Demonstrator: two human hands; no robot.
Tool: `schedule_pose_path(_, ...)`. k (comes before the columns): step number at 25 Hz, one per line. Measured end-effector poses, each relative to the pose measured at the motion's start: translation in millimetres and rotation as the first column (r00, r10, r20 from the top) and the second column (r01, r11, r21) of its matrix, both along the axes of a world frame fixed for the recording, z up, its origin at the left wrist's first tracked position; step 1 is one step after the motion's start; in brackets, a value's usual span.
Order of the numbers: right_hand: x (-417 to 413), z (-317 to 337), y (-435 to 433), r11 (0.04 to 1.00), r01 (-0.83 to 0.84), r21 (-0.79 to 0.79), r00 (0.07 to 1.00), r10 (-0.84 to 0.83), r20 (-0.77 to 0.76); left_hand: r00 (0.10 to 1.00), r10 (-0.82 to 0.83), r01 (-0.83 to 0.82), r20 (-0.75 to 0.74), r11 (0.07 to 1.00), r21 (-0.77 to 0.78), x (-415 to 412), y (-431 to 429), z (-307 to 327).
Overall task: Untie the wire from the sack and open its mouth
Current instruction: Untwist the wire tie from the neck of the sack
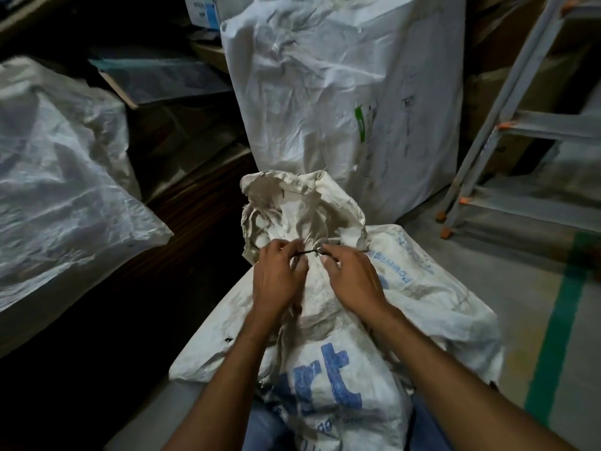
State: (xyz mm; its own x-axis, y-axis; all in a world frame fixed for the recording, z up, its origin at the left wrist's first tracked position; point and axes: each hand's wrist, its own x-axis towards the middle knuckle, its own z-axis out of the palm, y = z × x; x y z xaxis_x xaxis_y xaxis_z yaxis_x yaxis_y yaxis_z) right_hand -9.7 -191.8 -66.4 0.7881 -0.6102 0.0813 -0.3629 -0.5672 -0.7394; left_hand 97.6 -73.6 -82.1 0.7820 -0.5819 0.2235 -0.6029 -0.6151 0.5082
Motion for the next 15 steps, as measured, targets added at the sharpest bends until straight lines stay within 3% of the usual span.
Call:
schedule_pose_path(5, 25.6, -23.2, 2.7, 0.984, -0.046, 0.174, 0.996, 0.059, -0.067, 0.996, 0.063, -0.062, -0.066, 0.998, 0.016, 7.6, 23.1, -25.5)
schedule_pose_path(15, 37.1, -39.7, -6.7, 0.987, -0.033, 0.155, 0.999, 0.026, 0.047, 0.996, -0.038, 0.039, 0.076, 0.999, -0.01, 10.8, 29.5, -26.9)
